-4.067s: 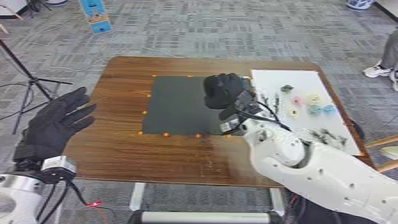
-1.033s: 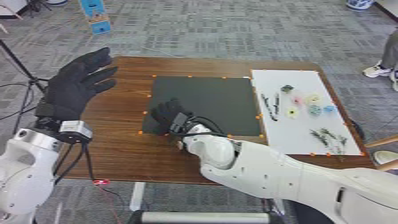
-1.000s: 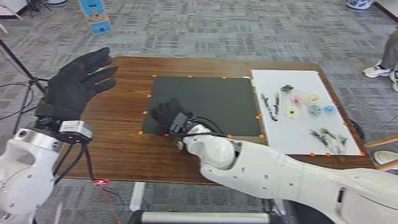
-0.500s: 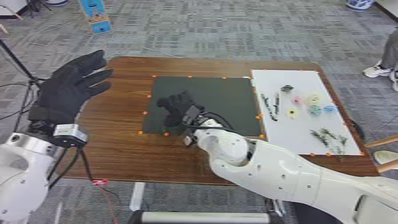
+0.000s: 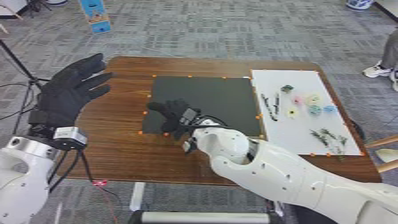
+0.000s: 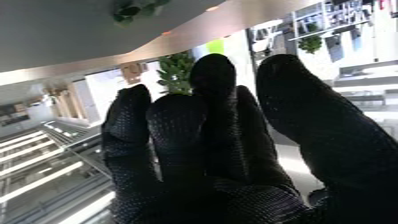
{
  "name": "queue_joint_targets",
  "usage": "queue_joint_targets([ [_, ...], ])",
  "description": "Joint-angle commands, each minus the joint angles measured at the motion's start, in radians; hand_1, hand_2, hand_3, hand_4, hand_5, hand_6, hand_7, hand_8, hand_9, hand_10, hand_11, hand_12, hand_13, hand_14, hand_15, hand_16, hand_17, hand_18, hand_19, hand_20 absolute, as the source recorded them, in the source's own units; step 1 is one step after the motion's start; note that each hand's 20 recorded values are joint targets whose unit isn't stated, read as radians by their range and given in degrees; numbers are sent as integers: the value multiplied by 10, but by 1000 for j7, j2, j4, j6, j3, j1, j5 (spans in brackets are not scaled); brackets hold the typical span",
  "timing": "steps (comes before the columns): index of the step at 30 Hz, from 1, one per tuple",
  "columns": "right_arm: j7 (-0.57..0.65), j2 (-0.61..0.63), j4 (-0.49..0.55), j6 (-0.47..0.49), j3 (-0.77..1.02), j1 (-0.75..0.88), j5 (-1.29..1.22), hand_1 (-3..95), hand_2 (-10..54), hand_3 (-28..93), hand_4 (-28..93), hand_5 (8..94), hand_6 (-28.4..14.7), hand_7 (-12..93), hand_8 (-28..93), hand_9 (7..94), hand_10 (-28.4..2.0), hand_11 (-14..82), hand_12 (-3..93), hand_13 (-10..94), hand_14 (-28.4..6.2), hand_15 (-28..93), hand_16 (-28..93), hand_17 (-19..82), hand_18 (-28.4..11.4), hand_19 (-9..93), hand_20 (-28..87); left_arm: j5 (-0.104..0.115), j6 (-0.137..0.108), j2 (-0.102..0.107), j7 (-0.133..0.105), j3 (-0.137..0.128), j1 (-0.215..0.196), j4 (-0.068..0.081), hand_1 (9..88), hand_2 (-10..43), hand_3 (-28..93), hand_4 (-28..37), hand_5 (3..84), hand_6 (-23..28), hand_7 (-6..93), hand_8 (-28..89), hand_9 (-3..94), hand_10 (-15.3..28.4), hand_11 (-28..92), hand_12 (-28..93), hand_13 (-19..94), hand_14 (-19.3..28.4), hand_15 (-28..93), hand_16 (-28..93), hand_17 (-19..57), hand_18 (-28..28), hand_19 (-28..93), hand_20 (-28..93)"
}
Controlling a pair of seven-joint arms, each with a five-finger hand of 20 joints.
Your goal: Arrange flowers
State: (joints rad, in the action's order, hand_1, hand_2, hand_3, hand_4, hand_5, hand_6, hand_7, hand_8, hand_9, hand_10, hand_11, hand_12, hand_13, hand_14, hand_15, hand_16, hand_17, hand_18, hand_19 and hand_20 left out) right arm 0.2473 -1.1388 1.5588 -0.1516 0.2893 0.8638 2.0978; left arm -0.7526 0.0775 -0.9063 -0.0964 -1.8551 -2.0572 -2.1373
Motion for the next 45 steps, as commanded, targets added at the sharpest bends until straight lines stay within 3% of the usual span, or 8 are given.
queue_joint_targets([
  [1,-5,13,40,-18,11,9,16,315,-12,851,-197,318,-8,156,-105,614,-125,548,484,601,-128,803,374,281,-217,811,467,4,-21,-13,1,-6,-15,-13,210,-46,702,-283,271,29,207,-108,234,107,214,146,213,129,231,20,-116,221,406,66],
  [3,-16,23,52,-32,12,8,10,278,-12,832,-219,333,-14,157,-104,600,-130,589,412,593,-125,797,370,278,-216,809,462,4,-22,-11,1,-3,-13,-11,210,-46,703,-283,271,29,207,-108,236,108,216,146,214,129,233,20,-116,221,407,68],
  [12,-10,43,80,-48,9,23,3,276,-14,842,-224,349,-8,159,-103,590,-129,593,387,582,-126,786,364,271,-214,800,462,5,-15,-18,6,-3,-20,-12,213,-45,705,-283,276,30,207,-109,241,110,219,145,218,129,237,17,-113,221,408,69],
  [20,120,158,154,-224,59,92,84,264,-93,798,-282,386,-45,171,-97,551,-129,586,386,569,-117,773,354,268,-209,798,458,5,-16,-33,17,-13,-44,-20,214,-44,705,-283,276,30,207,-109,241,110,222,145,218,130,241,15,-113,220,408,69],
  [27,230,297,197,-233,276,247,113,409,-95,503,-283,476,-62,177,-99,569,-132,575,377,566,-115,770,351,269,-209,793,465,4,-27,-47,13,-40,-76,-34,213,-44,706,-283,277,30,207,-108,241,110,222,143,217,130,242,14,-113,220,408,69],
  [30,255,352,199,-234,363,310,118,419,-95,456,-283,497,-62,178,-97,578,-134,571,380,569,-115,769,351,272,-210,797,466,5,-32,-58,14,-55,-101,-46,213,-45,707,-283,277,30,206,-108,241,110,222,144,218,130,242,14,-113,220,408,69],
  [38,344,496,211,-177,560,469,154,358,-95,585,-283,519,-51,193,-100,592,-133,567,392,576,-114,765,364,276,-211,799,466,2,-38,-70,8,-64,-124,-58,213,-44,706,-283,276,30,207,-108,241,110,222,144,217,129,242,14,-113,220,408,68],
  [45,418,585,291,-153,812,759,181,342,-95,622,-283,523,-50,195,-103,593,-132,566,397,575,-113,763,364,275,-211,797,466,2,-42,-78,9,-68,-136,-61,212,-45,708,-283,276,30,206,-109,241,110,222,144,217,129,242,14,-114,220,409,69],
])
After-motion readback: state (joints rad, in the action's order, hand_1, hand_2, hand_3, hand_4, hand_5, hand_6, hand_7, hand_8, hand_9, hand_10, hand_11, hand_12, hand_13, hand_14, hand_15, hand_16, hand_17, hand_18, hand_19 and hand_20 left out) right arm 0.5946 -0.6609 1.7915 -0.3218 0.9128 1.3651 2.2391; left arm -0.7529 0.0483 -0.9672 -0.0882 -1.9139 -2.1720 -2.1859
